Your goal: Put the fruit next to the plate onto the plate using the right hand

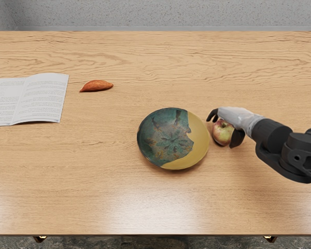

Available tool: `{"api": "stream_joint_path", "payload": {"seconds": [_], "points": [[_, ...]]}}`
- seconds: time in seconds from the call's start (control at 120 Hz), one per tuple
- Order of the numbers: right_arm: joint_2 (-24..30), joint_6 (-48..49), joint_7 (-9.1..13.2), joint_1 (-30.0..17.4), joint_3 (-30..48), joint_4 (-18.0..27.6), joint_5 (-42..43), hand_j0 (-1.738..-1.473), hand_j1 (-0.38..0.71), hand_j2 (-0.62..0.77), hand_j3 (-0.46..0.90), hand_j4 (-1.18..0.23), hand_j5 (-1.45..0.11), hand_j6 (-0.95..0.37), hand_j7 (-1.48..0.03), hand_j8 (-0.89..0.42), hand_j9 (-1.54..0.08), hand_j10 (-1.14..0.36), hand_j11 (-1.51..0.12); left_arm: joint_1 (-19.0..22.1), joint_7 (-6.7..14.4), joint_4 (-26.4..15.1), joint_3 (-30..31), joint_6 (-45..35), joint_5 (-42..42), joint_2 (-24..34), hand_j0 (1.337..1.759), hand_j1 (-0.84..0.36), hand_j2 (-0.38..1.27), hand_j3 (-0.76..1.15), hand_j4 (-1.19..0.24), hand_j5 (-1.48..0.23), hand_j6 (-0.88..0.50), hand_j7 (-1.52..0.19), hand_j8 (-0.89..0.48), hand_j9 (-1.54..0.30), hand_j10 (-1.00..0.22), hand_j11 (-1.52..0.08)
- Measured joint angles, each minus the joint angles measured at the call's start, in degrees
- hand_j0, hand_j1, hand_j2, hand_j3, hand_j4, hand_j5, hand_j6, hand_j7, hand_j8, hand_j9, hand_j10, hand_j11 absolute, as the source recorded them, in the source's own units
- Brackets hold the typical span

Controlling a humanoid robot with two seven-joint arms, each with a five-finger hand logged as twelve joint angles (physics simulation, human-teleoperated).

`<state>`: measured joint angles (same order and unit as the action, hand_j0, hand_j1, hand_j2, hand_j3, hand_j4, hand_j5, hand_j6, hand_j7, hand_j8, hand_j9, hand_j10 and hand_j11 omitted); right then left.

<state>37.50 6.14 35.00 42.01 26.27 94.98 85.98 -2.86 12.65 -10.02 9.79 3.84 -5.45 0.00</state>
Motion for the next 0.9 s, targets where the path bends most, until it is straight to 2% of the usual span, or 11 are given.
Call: {"api": "stream_joint_path", "payload": {"seconds": [0.342,0.408,0.5,0.683,0.9], "points": [[0.02,-0.49,0.00,-1.14,0.24,-0.05,0.61,-1.657,0.09,-0.06,0.00,-0.40,-0.47,-0.36,-0.49,-0.37,-0.48,-0.39,-0.48,0.01,0.00,0.00,-0.01,0.02,0.00,0.00,1.658,0.35,0.00,0.00,0.00,0.00,0.00,0.00,0.00,0.00,0.00,0.00],[0.02,-0.50,0.00,-1.22,0.32,-0.05,0.60,-1.657,0.12,-0.07,0.00,-0.42,-0.50,-0.38,-0.52,-0.39,-0.51,-0.42,-0.51,0.04,0.00,0.00,-0.01,0.01,-0.01,0.00,1.658,0.35,0.00,0.00,0.00,0.00,0.00,0.00,0.00,0.00,0.00,0.00],[0.02,-0.47,0.00,-1.28,0.46,-0.10,0.53,-1.656,0.14,-0.01,0.00,-0.47,-0.57,-0.38,-0.59,-0.38,-0.58,-0.46,-0.58,0.03,0.00,0.00,-0.01,0.01,0.00,0.00,1.658,0.35,0.00,0.00,0.00,0.00,0.00,0.00,0.00,0.00,0.00,0.00],[0.02,-0.51,0.00,-1.31,0.65,-0.43,0.41,-1.653,0.14,0.05,0.00,-0.56,-0.70,-0.36,-0.71,-0.35,-0.71,-0.53,-0.71,0.03,0.00,0.00,0.00,0.02,0.00,0.00,1.658,0.35,0.00,0.00,0.00,0.00,0.00,0.00,0.00,0.00,0.00,0.00],[0.08,-0.79,0.00,-1.32,1.02,-0.82,0.14,-1.651,0.13,0.09,0.00,-0.57,-0.78,-0.36,-0.77,-0.36,-0.79,-0.53,-0.78,0.05,0.00,0.00,0.00,-0.01,0.01,0.00,1.658,0.35,0.00,0.00,0.00,0.00,0.00,0.00,0.00,0.00,0.00,0.00]]}}
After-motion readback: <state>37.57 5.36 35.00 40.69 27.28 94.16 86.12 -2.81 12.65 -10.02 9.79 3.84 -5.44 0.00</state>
